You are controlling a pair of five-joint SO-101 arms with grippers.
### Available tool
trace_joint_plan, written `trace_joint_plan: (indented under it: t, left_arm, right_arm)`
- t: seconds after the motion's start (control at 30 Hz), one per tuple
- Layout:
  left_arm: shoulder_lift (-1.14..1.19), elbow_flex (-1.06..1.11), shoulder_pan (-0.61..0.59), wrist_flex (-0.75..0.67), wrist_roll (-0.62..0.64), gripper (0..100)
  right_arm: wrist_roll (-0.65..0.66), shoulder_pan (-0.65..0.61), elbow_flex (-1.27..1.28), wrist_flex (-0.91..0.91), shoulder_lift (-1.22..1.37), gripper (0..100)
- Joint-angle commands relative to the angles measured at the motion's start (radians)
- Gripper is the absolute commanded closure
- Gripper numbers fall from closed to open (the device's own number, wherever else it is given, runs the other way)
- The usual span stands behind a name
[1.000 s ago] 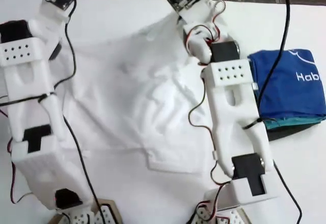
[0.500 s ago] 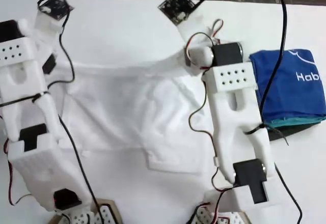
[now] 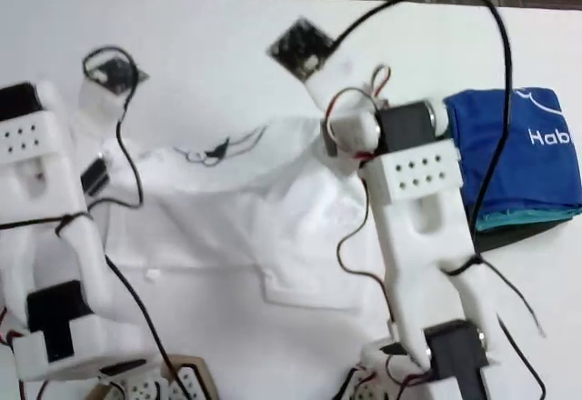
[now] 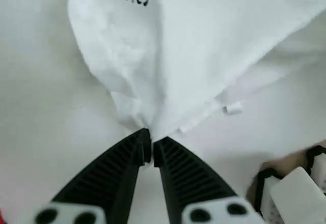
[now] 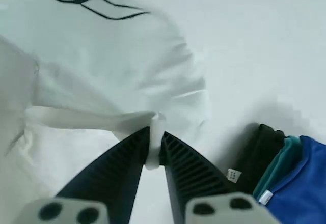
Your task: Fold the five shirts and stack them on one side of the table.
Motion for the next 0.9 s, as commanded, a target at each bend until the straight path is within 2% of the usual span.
trace_joint_plan:
  t: [0.0, 0.33, 0.57, 0.87]
  left_arm:
    - [-0.092, 0.087, -0.008, 0.000, -0.025, 98]
    - [-0.146, 0.226, -0.008, -0.002, -0.025, 97]
    - [-0.221, 0.361, -0.008, -0.006, -0.028, 97]
    - [-0.239, 0.565, -0.008, -0.158, -0.028, 97]
  right_arm:
    - [-0.006, -0.005, 0.163, -0.061, -0.136, 97.6]
    - [0.000, -0.012, 0.615, -0.150, -0.516, 97.6]
    - [0.002, -0.005, 0.744, -0.148, -0.621, 97.6]
    - [0.002, -0.005, 0.806, -0.147, -0.631, 97.6]
